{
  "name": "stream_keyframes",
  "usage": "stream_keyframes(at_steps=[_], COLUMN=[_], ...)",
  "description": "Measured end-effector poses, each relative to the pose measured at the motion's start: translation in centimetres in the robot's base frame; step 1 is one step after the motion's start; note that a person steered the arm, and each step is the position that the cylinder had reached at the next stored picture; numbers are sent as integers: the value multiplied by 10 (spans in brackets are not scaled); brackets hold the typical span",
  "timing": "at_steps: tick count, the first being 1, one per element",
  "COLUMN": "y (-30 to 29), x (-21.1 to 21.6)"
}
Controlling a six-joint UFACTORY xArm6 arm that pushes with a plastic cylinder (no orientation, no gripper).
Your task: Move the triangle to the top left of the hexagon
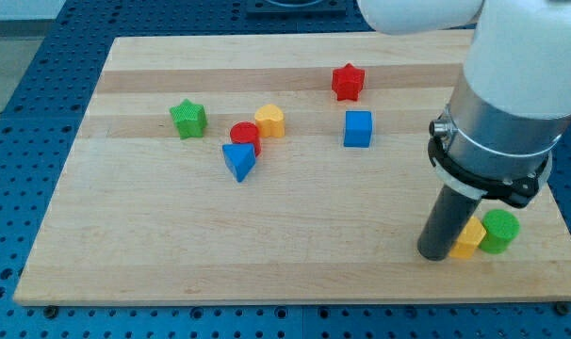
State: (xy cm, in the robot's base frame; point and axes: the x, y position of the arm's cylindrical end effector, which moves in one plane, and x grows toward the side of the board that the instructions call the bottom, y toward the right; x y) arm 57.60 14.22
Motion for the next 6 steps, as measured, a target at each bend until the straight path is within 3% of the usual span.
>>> stream_keyframes(at_steps=[2, 3, 4, 5, 6], y=[19, -52, -163, -238, -270], x=[0, 0, -1, -48, -134])
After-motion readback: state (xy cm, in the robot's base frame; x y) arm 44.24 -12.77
